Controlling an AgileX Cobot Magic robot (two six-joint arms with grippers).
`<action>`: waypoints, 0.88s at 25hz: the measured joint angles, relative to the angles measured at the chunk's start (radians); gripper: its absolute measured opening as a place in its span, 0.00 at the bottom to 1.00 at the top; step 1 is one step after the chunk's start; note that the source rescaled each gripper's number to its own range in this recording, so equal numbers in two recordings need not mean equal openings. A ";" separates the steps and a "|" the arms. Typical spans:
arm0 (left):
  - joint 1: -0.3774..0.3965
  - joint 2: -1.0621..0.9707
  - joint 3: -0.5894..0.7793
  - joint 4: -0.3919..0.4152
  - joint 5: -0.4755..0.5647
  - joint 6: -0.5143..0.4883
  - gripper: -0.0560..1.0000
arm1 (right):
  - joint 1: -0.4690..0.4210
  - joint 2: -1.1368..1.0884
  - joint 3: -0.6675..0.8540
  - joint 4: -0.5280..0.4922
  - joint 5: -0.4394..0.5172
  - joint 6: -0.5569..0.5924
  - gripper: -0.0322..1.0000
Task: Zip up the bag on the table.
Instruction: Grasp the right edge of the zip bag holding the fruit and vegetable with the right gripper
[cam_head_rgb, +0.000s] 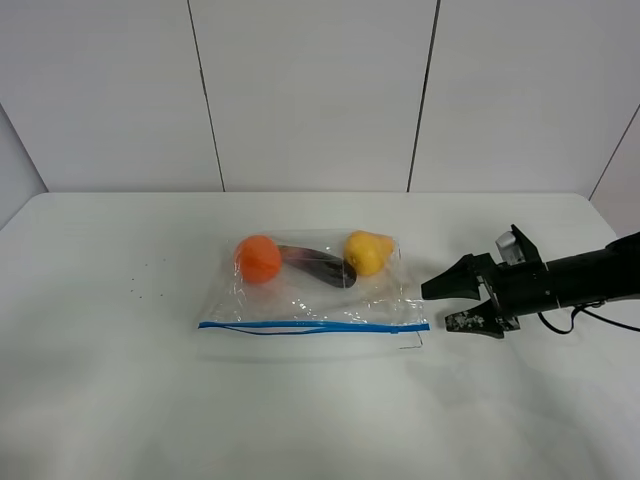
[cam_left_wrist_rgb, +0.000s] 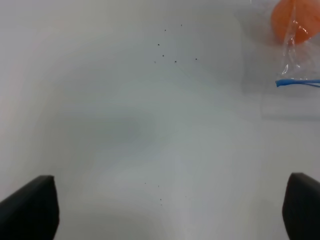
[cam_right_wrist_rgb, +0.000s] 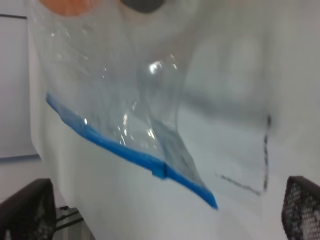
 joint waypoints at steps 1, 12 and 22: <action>0.000 0.000 0.000 0.000 0.000 0.000 1.00 | 0.013 0.002 -0.009 0.004 -0.002 0.000 1.00; 0.000 0.000 0.000 0.000 0.000 0.000 1.00 | 0.141 0.054 -0.080 0.066 0.000 0.029 1.00; 0.000 0.000 0.000 0.000 0.000 0.000 1.00 | 0.141 0.057 -0.080 0.063 0.008 0.043 0.77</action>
